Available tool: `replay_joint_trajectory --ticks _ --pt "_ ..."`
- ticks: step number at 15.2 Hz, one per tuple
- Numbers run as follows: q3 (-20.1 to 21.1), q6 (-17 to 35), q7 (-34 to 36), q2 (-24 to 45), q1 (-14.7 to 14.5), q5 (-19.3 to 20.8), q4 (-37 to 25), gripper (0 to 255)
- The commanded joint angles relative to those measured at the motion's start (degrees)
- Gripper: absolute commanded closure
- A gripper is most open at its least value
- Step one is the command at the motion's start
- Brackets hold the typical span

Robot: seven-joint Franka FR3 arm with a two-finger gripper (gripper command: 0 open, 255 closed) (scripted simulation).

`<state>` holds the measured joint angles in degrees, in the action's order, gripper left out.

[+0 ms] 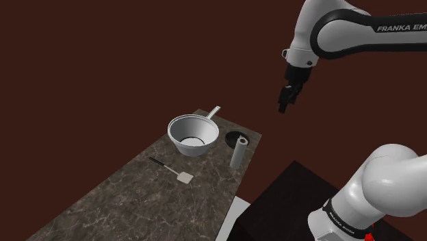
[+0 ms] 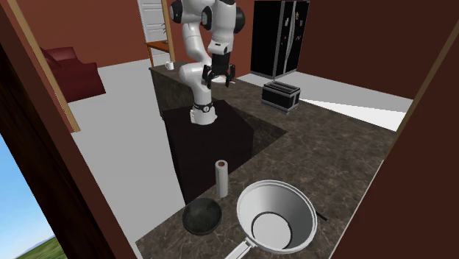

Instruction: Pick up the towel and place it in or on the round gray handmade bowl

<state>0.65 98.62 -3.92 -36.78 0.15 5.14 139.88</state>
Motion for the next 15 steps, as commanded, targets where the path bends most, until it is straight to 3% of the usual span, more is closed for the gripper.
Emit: replay_joint_trajectory --ticks 1,8,15 --pt "-1.0 4.5 -0.5 2.7 0.3 0.1 1.5 0" --pt "-3.9 19.2 -2.6 14.4 1.1 -0.4 3.9 0" --pt "-6.3 32.6 -5.8 29.2 1.4 -2.8 2.1 0"
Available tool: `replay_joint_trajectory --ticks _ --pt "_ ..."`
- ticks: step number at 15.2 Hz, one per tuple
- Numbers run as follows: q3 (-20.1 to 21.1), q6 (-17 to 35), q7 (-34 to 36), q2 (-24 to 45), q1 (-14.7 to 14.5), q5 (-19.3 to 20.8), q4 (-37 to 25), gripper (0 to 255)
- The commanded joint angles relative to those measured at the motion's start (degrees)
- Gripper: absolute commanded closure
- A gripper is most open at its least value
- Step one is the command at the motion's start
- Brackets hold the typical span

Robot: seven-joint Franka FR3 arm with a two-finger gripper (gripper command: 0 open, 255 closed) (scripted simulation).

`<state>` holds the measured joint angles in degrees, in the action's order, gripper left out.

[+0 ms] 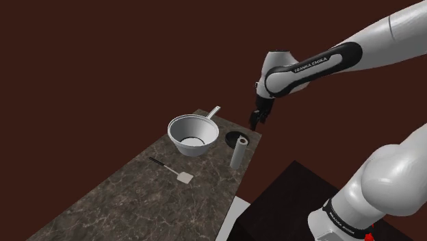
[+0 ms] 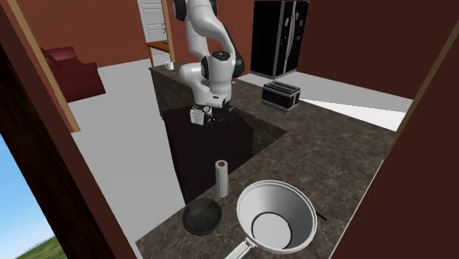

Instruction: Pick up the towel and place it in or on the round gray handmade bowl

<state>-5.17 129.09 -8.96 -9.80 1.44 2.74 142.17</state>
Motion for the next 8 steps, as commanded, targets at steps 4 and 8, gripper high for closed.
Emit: replay_joint_trajectory --ticks 4,8 --pt "-1.2 8.5 -3.5 11.4 0.3 -3.3 -3.2 0" --pt "-1.1 13.6 -6.9 20.8 1.1 -7.1 -7.4 0"
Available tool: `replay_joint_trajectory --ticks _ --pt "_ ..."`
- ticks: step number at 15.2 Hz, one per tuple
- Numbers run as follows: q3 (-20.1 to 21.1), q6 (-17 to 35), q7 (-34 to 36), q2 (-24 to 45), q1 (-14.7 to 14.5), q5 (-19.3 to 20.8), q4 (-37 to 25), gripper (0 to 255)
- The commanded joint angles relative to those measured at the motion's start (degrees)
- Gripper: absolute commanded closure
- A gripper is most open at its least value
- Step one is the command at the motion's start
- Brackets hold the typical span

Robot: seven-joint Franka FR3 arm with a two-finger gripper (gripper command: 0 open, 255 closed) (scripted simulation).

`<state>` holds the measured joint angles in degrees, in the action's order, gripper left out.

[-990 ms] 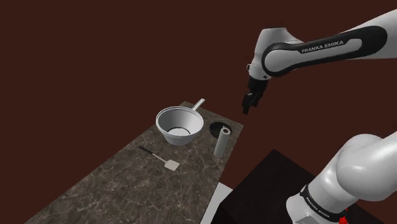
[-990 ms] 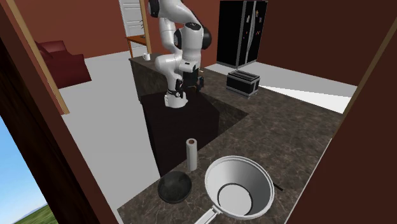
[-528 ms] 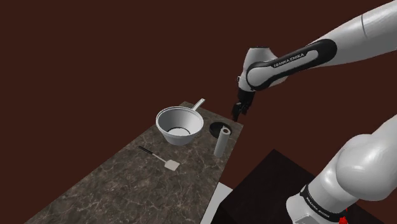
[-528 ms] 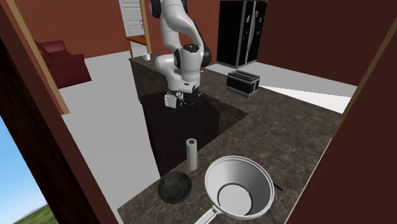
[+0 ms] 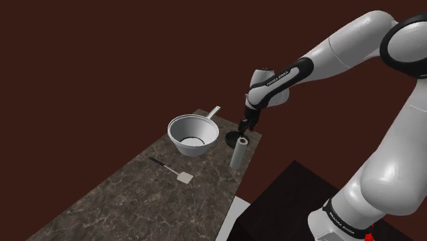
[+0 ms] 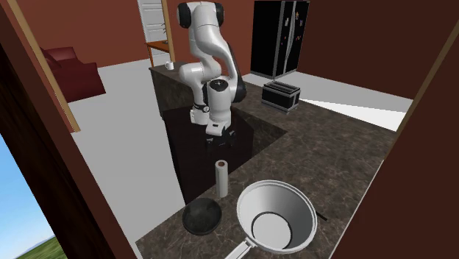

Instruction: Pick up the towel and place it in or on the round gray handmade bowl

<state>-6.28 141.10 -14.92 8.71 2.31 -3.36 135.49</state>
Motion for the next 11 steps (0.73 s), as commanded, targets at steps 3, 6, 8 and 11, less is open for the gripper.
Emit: replay_joint_trajectory --ticks 3,6,8,11 --pt "0.9 4.5 -3.3 9.3 1.3 -3.8 -4.8 0" --pt "1.3 6.2 -3.9 11.6 1.7 -4.5 -5.4 0" --pt "1.6 7.5 -4.1 13.0 1.8 -4.8 -5.4 0" --pt "2.0 9.8 -4.6 15.5 2.0 -5.5 -5.6 0"
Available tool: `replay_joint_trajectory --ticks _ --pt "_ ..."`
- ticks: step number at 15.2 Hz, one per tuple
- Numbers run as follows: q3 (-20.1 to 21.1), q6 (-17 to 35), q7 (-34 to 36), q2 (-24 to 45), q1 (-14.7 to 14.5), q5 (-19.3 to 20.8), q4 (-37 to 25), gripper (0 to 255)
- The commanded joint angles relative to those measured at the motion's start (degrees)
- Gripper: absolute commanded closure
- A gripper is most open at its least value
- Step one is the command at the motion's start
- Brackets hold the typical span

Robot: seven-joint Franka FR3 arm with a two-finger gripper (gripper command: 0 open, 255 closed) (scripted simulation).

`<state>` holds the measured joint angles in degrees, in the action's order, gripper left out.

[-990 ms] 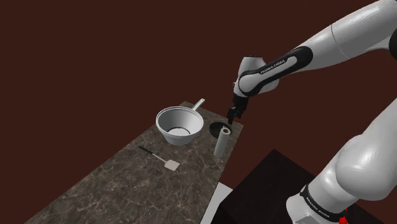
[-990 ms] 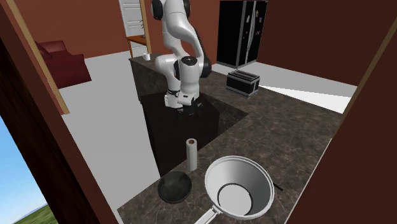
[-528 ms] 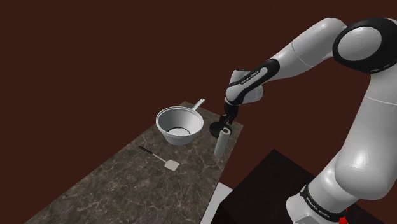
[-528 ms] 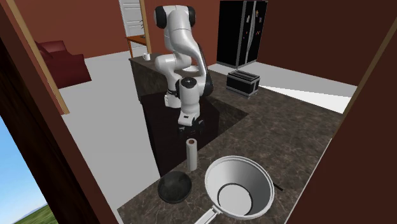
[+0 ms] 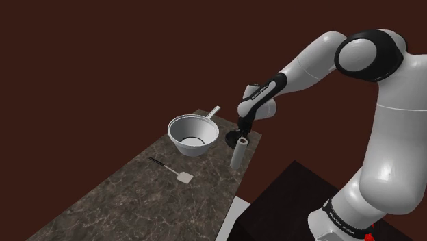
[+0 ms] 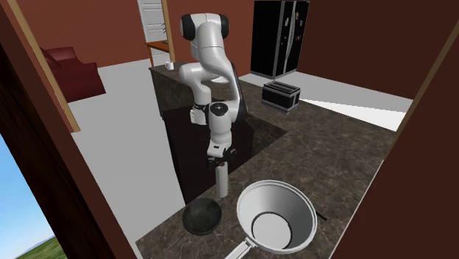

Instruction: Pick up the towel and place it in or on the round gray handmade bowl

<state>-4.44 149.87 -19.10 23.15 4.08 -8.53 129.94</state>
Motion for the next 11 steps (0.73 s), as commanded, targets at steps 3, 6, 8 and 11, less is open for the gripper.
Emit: replay_joint_trajectory --ticks 3,6,8,11 --pt "0.2 1.0 -0.4 1.1 0.3 -0.3 -0.1 0" --pt "0.2 1.0 -0.4 1.1 0.3 -0.3 -0.1 0" --pt "0.2 1.0 -0.4 1.1 0.2 -0.3 -0.1 0" --pt "0.2 1.0 -0.4 1.1 0.2 -0.3 0.0 255"
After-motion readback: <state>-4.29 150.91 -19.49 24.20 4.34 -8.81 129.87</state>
